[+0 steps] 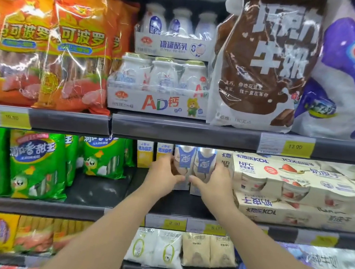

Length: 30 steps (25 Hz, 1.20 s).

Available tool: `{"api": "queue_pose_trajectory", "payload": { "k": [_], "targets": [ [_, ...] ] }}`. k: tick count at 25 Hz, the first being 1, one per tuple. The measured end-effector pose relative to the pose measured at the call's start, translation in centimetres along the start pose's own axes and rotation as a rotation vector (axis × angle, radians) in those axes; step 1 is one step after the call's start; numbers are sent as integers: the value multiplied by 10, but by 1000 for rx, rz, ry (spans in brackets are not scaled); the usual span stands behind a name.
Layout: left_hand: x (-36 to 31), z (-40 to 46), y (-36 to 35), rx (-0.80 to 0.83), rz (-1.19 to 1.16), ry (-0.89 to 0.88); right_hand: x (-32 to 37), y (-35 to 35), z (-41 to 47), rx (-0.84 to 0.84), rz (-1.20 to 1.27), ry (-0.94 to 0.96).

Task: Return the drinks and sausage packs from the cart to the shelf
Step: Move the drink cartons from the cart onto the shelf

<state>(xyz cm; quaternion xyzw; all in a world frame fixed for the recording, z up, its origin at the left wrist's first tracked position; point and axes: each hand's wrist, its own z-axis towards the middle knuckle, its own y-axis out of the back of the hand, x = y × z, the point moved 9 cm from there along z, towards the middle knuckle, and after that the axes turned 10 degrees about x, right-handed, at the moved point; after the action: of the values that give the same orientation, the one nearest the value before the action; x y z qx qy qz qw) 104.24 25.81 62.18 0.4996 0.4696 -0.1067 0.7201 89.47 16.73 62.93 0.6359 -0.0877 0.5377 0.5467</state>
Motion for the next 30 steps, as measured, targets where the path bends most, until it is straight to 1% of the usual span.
{"api": "queue_pose_trajectory", "payload": {
  "k": [3,5,13,24,28,30],
  "targets": [
    [0,4,0,-11,31,-14,5,-2,-3,-59,-233,-37],
    [-1,6,1,-12,51,-28,9,0,-2,-69,-269,-47],
    [1,10,2,-40,86,-32,8,3,4,-62,-251,-130],
    [-2,3,3,-33,95,-33,7,4,4,-75,-191,-111],
    [-2,-10,4,-2,121,-38,6,3,-8,-52,-131,-65],
    [0,-20,4,40,184,-28,9,5,-18,-55,-133,-44]
  ]
}}
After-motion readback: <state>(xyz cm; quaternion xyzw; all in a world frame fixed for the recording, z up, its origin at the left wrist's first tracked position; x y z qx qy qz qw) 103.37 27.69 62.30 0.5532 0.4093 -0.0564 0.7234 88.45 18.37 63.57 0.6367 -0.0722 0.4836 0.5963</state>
